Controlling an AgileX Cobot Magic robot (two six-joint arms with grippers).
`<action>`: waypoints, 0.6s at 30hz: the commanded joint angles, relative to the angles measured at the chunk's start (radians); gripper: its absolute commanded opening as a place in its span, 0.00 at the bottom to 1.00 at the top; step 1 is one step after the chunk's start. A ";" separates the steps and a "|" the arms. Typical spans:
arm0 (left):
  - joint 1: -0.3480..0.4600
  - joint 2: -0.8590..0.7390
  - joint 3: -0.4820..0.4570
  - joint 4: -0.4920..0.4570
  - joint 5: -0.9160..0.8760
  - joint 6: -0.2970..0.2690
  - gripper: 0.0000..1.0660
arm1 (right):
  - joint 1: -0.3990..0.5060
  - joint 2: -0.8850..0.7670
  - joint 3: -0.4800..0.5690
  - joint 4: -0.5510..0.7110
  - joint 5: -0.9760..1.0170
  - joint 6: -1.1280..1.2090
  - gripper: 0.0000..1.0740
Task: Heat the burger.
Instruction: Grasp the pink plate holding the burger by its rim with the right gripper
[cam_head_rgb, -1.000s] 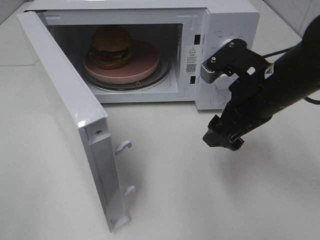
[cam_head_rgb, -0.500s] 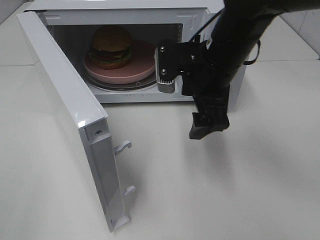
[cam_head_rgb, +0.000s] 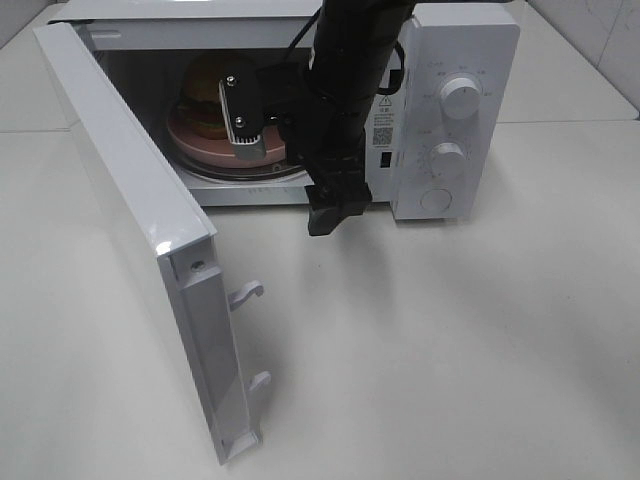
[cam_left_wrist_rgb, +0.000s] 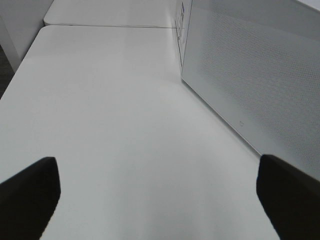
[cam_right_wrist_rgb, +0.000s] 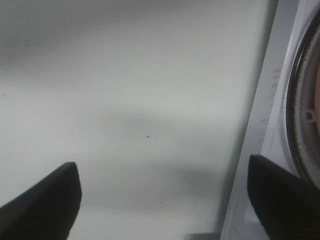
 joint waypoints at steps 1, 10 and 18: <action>0.003 -0.005 0.004 -0.001 0.003 0.000 0.94 | 0.005 0.053 -0.082 -0.001 0.056 -0.003 0.79; 0.003 -0.005 0.004 -0.001 0.003 0.000 0.94 | 0.010 0.151 -0.229 -0.009 0.123 0.005 0.73; 0.003 -0.005 0.004 -0.001 0.003 0.000 0.94 | 0.010 0.240 -0.367 -0.034 0.144 0.005 0.69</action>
